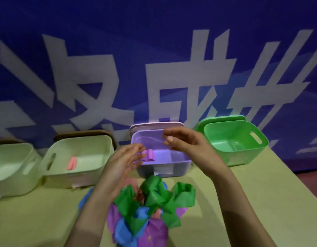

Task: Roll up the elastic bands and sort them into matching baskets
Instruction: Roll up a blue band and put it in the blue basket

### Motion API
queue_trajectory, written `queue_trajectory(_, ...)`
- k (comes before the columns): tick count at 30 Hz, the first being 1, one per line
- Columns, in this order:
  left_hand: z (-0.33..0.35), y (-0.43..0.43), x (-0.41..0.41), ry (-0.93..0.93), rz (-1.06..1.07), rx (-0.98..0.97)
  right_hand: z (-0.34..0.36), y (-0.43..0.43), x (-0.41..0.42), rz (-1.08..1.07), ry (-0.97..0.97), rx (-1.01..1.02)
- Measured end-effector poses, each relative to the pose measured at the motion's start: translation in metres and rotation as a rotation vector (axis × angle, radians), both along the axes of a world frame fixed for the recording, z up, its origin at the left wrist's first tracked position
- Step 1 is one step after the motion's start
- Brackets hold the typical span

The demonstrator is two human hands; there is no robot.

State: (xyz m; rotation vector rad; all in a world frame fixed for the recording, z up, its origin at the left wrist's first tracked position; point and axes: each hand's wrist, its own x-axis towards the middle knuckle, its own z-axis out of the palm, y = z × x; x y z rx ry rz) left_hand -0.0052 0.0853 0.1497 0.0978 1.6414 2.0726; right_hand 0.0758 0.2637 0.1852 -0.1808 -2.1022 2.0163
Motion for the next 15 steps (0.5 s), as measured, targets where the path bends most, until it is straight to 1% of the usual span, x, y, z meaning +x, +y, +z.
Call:
queue_trajectory(5,-0.046,-0.059,0.016,0.053,0.077,-0.101,-0.065,-0.065,-0.005,0.057,-0.081,-0.001)
queue_trajectory(7,-0.076,-0.075,0.019,0.118,0.087,-0.186,-0.096,-0.08,-0.006,0.051,-0.117,0.044)
queue_trajectory(9,-0.107,-0.085,0.022,0.17,0.079,-0.258,-0.13,-0.092,-0.004,0.019,-0.139,0.185)
queue_trajectory(12,-0.148,-0.09,0.03,0.191,0.025,-0.316,-0.181,-0.097,0.004,-0.122,-0.136,0.535)
queue_trajectory(13,-0.161,-0.089,0.033,0.24,0.006,-0.351,-0.196,-0.097,0.007,-0.177,-0.15,0.644)
queue_trajectory(15,-0.184,-0.086,0.038,0.421,-0.01,-0.451,-0.221,-0.093,0.01,-0.256,-0.239,0.793)
